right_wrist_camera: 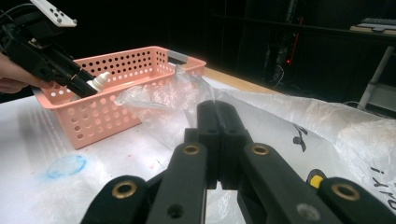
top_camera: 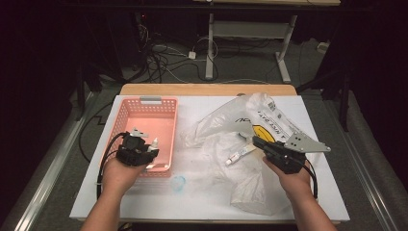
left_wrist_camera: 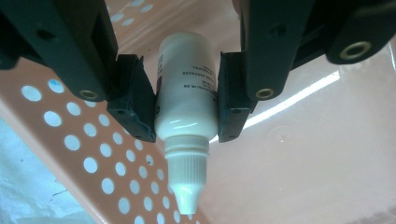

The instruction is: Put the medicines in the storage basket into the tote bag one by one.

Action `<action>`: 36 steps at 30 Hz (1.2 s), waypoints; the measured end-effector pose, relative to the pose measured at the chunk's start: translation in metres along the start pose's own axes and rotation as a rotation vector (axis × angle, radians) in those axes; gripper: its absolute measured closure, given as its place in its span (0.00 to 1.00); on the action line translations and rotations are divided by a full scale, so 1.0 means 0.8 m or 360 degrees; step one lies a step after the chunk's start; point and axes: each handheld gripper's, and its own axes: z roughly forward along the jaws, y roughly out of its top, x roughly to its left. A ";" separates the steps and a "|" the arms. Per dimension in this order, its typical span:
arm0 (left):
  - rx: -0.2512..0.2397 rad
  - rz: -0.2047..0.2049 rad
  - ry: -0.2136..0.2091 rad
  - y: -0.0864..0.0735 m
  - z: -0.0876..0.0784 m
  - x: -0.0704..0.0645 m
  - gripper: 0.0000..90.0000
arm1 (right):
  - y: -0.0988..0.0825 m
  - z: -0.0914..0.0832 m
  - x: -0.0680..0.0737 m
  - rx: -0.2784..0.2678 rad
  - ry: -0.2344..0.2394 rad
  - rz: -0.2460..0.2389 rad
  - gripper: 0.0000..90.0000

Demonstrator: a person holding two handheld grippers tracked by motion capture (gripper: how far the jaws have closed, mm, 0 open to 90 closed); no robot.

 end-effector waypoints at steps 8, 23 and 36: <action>-0.0175 -0.0020 0.0002 -0.012 -0.009 0.001 0.65 | -0.001 0.000 0.000 0.0001 0.0004 -0.0006 1.00; -0.0281 0.0013 -0.0016 -0.016 -0.018 -0.005 0.65 | 0.001 -0.003 0.001 -0.0014 -0.0004 -0.0014 1.00; -0.0400 -0.0003 -0.0119 -0.011 -0.033 -0.018 0.65 | 0.002 -0.005 0.000 -0.0023 -0.0004 -0.0007 1.00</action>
